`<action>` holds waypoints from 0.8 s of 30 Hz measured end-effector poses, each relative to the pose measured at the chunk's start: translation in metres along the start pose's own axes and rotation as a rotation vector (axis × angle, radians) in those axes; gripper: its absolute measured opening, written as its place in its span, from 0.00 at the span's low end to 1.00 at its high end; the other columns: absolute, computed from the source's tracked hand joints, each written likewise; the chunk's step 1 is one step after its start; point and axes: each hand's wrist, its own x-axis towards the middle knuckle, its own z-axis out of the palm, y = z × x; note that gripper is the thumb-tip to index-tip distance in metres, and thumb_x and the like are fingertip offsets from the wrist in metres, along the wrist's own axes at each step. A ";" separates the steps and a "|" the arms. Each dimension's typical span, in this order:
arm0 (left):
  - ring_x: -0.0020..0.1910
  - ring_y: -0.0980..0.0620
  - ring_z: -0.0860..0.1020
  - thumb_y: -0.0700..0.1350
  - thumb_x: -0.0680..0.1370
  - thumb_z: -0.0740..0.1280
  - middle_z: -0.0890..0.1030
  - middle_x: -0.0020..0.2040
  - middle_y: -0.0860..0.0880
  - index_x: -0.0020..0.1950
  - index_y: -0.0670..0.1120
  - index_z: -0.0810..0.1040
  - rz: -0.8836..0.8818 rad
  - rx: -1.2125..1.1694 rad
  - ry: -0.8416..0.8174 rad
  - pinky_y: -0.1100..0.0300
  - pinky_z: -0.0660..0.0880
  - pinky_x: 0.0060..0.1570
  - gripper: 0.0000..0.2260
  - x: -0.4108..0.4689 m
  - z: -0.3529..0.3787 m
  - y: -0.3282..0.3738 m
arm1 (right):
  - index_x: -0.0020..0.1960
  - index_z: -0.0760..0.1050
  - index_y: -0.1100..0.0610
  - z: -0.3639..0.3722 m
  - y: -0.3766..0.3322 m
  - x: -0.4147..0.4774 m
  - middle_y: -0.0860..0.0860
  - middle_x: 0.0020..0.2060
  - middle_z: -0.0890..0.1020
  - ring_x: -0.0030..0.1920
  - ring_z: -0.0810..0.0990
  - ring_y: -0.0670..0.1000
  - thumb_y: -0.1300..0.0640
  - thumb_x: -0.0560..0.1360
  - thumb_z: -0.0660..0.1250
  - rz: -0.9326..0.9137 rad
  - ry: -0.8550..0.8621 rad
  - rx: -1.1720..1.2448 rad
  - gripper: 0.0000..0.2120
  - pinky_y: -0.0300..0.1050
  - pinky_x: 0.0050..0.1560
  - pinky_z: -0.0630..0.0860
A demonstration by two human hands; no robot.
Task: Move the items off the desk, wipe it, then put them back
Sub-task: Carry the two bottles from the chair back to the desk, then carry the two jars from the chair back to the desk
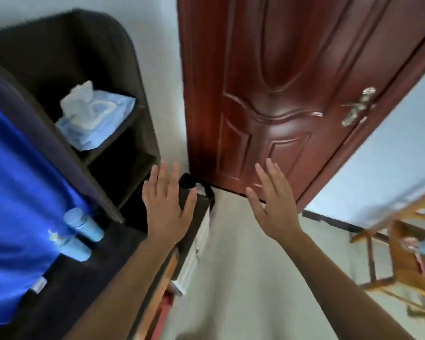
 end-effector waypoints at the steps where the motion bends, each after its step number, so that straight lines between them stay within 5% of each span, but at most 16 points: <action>1: 0.78 0.38 0.56 0.58 0.81 0.58 0.59 0.79 0.40 0.78 0.44 0.61 0.050 -0.014 -0.015 0.35 0.59 0.71 0.30 0.004 0.010 0.032 | 0.79 0.62 0.54 -0.023 0.024 -0.012 0.55 0.80 0.60 0.80 0.55 0.56 0.44 0.83 0.57 0.041 0.042 -0.031 0.27 0.61 0.76 0.62; 8: 0.80 0.43 0.49 0.59 0.80 0.57 0.50 0.81 0.45 0.81 0.49 0.52 0.256 -0.178 -0.113 0.38 0.55 0.74 0.32 -0.029 0.108 0.280 | 0.81 0.57 0.50 -0.188 0.197 -0.146 0.53 0.82 0.53 0.81 0.51 0.55 0.43 0.83 0.58 0.370 0.235 -0.136 0.30 0.61 0.78 0.58; 15: 0.80 0.45 0.45 0.60 0.81 0.56 0.45 0.81 0.47 0.81 0.50 0.50 0.470 -0.282 -0.321 0.40 0.51 0.75 0.32 -0.100 0.197 0.531 | 0.80 0.61 0.55 -0.352 0.355 -0.284 0.58 0.80 0.57 0.80 0.56 0.61 0.47 0.83 0.61 0.651 0.282 -0.215 0.29 0.65 0.74 0.63; 24: 0.80 0.49 0.43 0.64 0.79 0.52 0.43 0.81 0.50 0.80 0.53 0.48 0.569 -0.350 -0.486 0.42 0.50 0.77 0.33 -0.102 0.294 0.685 | 0.81 0.47 0.42 -0.425 0.498 -0.301 0.44 0.82 0.47 0.81 0.48 0.50 0.34 0.80 0.50 0.868 0.252 -0.225 0.32 0.60 0.77 0.59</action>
